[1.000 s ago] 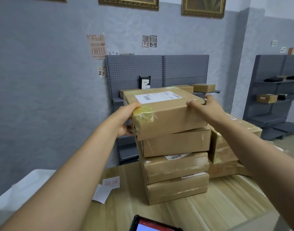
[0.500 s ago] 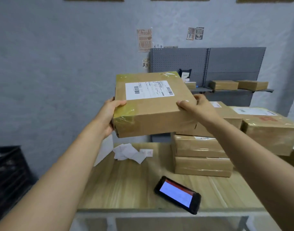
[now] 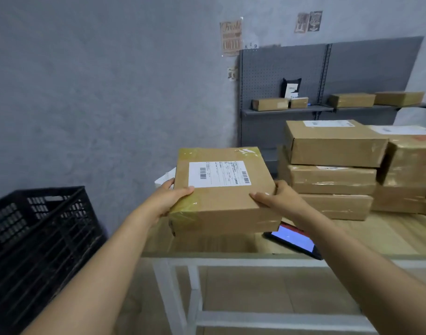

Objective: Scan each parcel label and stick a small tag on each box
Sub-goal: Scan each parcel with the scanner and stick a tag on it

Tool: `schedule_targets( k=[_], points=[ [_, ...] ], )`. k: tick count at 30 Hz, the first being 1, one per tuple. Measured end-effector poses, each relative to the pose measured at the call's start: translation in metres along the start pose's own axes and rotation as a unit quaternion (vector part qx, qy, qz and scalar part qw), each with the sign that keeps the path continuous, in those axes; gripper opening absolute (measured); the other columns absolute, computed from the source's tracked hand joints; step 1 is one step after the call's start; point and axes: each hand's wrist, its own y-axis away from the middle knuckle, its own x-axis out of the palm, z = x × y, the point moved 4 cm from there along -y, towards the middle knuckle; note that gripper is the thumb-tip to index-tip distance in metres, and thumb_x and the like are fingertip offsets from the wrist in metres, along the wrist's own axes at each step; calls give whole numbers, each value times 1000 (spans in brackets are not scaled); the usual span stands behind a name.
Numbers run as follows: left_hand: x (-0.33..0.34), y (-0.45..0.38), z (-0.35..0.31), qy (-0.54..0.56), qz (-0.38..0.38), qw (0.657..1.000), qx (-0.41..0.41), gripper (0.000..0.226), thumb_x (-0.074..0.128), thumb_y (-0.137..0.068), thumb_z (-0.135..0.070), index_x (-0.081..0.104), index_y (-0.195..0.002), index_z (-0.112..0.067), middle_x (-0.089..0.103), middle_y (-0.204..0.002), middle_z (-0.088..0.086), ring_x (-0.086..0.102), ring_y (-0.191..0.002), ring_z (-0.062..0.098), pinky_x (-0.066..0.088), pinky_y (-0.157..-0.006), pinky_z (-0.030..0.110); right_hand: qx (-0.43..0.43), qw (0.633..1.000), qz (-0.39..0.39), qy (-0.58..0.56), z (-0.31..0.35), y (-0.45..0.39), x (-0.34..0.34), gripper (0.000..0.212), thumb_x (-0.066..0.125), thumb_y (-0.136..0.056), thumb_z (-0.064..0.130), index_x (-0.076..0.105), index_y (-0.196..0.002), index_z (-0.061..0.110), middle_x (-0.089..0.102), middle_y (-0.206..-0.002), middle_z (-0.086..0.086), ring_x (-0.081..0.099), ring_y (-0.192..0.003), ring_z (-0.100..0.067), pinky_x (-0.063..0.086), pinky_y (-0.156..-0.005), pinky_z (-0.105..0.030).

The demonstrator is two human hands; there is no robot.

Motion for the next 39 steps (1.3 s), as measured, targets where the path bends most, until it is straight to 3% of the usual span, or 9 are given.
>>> schedule_targets(
  k=[3,7,10,17,21,23,27,33,39],
  points=[
    [-7,2,28,-12,3,1000,-6,55,76,-80,-33,48,-127,-33,63,-98,-17,67,-80,4,51,-59,21,28,999,1,21,-17,17,30,70,76,-74,46,47,-123,5,56,-122,-9,60,-105,-25,52,-89,-40],
    [-10,-2,65,-40,4,999,-22,63,74,-81,-32,44,-137,-28,61,-114,-10,62,-92,8,50,-72,25,26,1000,-1,8,-38,29,59,38,75,-79,35,56,-103,12,64,-112,-6,63,-88,-15,53,-74,-23],
    [-3,-6,85,-50,11,998,-35,62,75,-80,-30,45,-134,-30,63,-108,-16,60,-84,-1,46,-62,17,74,995,18,67,-55,30,72,60,71,-81,44,48,-119,3,58,-115,-9,56,-102,-22,47,-82,-32],
    [10,-25,105,-102,-14,993,-65,69,73,-81,-35,39,-140,-27,50,-83,-26,51,-69,-8,36,-52,14,66,993,20,100,-66,8,75,63,69,-81,47,46,-120,3,57,-116,-11,55,-107,-27,47,-89,-38],
    [12,-37,104,-129,-20,988,-81,78,69,-81,-48,30,-144,-23,57,-119,-9,52,-77,1,39,-59,21,47,989,45,130,-71,-6,68,57,58,-88,50,46,-121,6,56,-113,-8,52,-98,-23,40,-76,-30],
    [12,-42,100,-169,-27,982,-82,84,66,-80,-55,25,-146,-22,50,-138,-2,57,-100,15,42,-73,28,35,991,35,125,-77,-13,57,49,47,-95,47,50,-122,6,60,-113,-9,53,-95,-23,39,-72,-30],
    [14,-53,96,-230,-34,970,-66,89,66,-79,-56,21,-148,-21,44,-144,1,50,-122,24,39,-82,31,30,981,-7,193,-104,-30,20,37,49,-96,31,53,-124,7,57,-123,-15,53,-108,-31,41,-82,-32],
    [13,-62,103,-225,-24,969,-96,94,67,-77,-57,17,-149,-25,43,-145,-2,49,-121,24,39,-86,33,84,907,66,406,-165,-45,-9,96,69,-69,65,27,-144,22,35,-143,-3,35,-126,-28,35,-98,-38],
    [13,-63,104,-251,-45,959,-127,91,65,-80,-55,13,-150,-29,41,-146,-1,48,-123,26,36,-81,35,73,897,106,423,-182,-59,-13,112,66,-57,79,18,-147,33,34,-141,1,32,-125,-26,40,-94,-40]
  ],
)
